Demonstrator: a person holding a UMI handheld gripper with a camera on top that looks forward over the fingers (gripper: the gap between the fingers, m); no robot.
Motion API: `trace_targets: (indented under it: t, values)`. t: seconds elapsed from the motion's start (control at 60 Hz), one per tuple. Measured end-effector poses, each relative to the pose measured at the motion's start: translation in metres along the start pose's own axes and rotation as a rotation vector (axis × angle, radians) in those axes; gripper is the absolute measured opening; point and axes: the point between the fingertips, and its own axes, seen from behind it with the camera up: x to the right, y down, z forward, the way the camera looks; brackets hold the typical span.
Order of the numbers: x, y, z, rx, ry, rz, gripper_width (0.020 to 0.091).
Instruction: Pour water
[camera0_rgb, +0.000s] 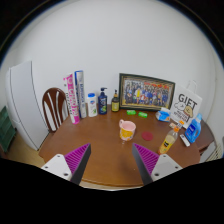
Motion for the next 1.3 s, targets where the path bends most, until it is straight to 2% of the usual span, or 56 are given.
trace_targets:
  t: [0.1, 0.517, 0.717, 0.95, 1.0, 1.083, 1.117, 1.133, 1.167, 1.217, 1.25, 1.283, 1.3]
  values:
    - [0.021, 0.01, 0.004, -0.014, 0.024, 0.005, 0.0853]
    - [0.217, 0.096, 0.074, -0.034, 0.054, 0.017, 0.0858]
    - [0.287, 0.108, 0.141, 0.023, 0.066, 0.028, 0.0856]
    - [0.321, 0.107, 0.226, 0.072, 0.053, 0.041, 0.0851]
    - [0.322, 0.107, 0.238, 0.078, 0.048, 0.049, 0.0824]
    - [0.321, 0.109, 0.252, 0.081, 0.039, 0.062, 0.0665]
    - [0.325, 0.107, 0.254, 0.093, 0.046, 0.066, 0.0622]
    - [0.327, 0.105, 0.254, 0.103, 0.053, 0.068, 0.0585]
    - [0.331, 0.103, 0.255, 0.114, 0.063, 0.072, 0.0459]
    - [0.33, 0.102, 0.256, 0.12, 0.053, 0.081, 0.0446]
    - [0.331, 0.1, 0.256, 0.125, 0.047, 0.074, 0.0398]
    - [0.331, 0.1, 0.257, 0.129, 0.043, 0.065, 0.0395]
    - [0.331, 0.099, 0.257, 0.132, 0.041, 0.059, 0.0346]
